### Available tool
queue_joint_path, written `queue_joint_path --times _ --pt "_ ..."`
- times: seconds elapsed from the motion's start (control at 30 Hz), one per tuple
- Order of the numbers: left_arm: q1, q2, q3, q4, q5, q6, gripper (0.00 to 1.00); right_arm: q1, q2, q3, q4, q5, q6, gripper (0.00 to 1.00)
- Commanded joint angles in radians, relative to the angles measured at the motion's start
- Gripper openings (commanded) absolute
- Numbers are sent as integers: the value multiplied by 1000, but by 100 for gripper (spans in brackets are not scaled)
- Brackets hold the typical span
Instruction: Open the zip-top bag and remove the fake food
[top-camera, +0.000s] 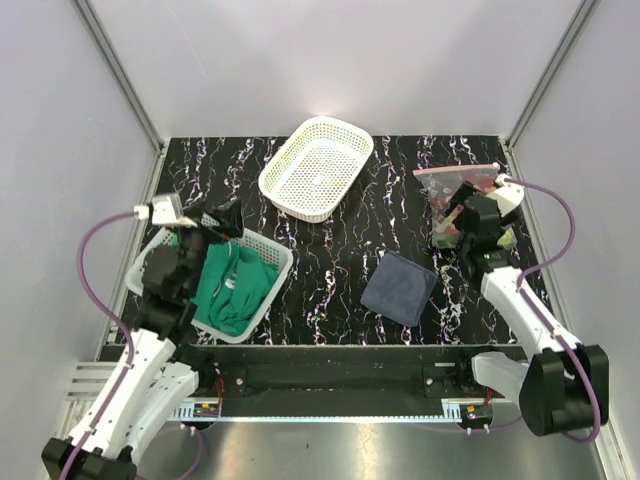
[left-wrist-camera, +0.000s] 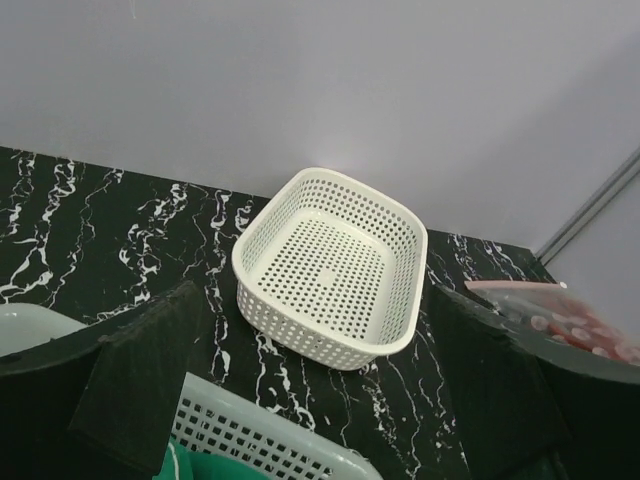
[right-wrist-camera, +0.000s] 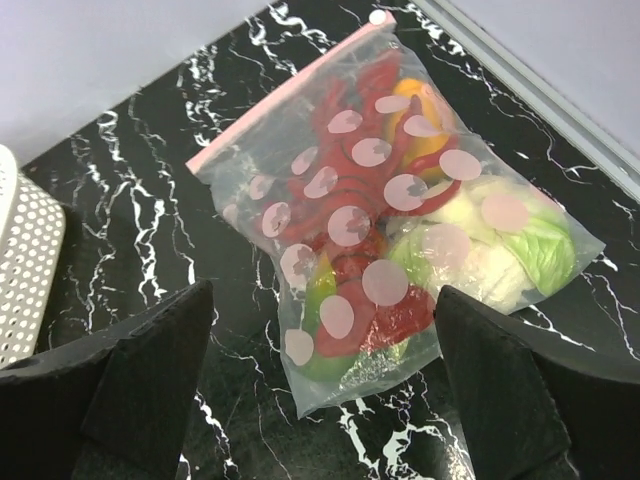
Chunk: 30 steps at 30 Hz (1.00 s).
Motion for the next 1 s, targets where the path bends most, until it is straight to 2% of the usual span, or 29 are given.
queue_joint_path --times 0.0,0.13,0.27,0.4,0.53,0.7,0.97 --pt "5 99 217 -336 54 -32 99 -1 93 159 -174 81 47 100" --pt "5 115 247 -329 205 -61 99 -1 249 320 -274 64 -10 100" --pt "5 119 239 -277 281 -104 99 -3 397 483 -378 1 -70 100" --pt "5 200 309 -338 364 -110 99 -1 544 688 -475 -95 -128 100" --pt "5 242 333 -373 468 -125 99 -1 683 811 -501 -132 -182 100" --pt "2 248 316 -375 526 -173 96 -1 840 981 -516 -161 -294 100" --pt "-29 271 305 -380 673 -173 86 -3 1073 1162 -524 -215 -541 99"
